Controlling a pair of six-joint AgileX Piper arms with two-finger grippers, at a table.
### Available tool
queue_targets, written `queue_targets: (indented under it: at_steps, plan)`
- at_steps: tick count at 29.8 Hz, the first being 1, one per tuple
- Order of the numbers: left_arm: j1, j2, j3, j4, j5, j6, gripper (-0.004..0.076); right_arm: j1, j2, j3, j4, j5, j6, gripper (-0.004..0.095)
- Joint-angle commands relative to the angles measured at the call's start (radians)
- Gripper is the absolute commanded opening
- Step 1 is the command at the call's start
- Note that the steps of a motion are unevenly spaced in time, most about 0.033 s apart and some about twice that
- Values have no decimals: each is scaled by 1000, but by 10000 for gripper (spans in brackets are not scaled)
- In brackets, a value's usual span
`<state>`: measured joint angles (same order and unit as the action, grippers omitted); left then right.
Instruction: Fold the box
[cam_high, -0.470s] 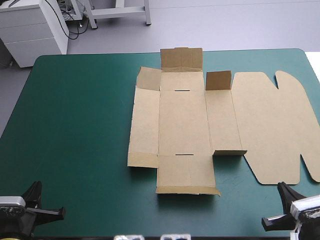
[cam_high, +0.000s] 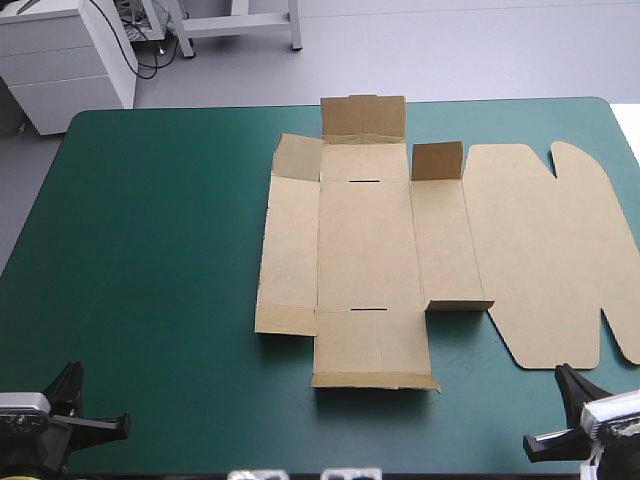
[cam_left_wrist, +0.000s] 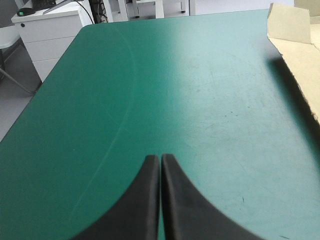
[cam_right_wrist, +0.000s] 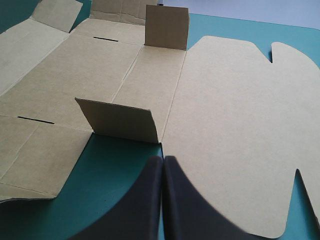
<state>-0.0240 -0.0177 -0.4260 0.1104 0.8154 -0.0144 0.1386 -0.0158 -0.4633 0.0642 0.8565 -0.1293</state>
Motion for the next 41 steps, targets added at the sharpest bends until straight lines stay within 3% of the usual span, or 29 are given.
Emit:
queue_targets:
  at_steps: [1, 12, 20, 26, 34, 41]
  plan:
    - [-7, -6, -21, 9, -80, -11, -8, -6, -19, -24, -6, -77, 0, -14]
    - [-7, 77, -92, -64, -124, 39, -8, -6, -19, -24, -6, -77, 0, -14]
    - [-7, 405, -285, -322, -79, 215, -8, -6, -19, -24, -6, -77, 0, -14]
    - [-7, 627, -406, -388, -79, 221, -8, -6, -19, -24, -6, -77, 0, -14]
    - [-7, 877, -463, -485, -29, 254, -6, -6, -19, -24, -6, -77, 0, -14]
    - [-4, 1084, -465, -742, -23, 427, 18, -6, -19, -24, -6, -77, 0, -14]
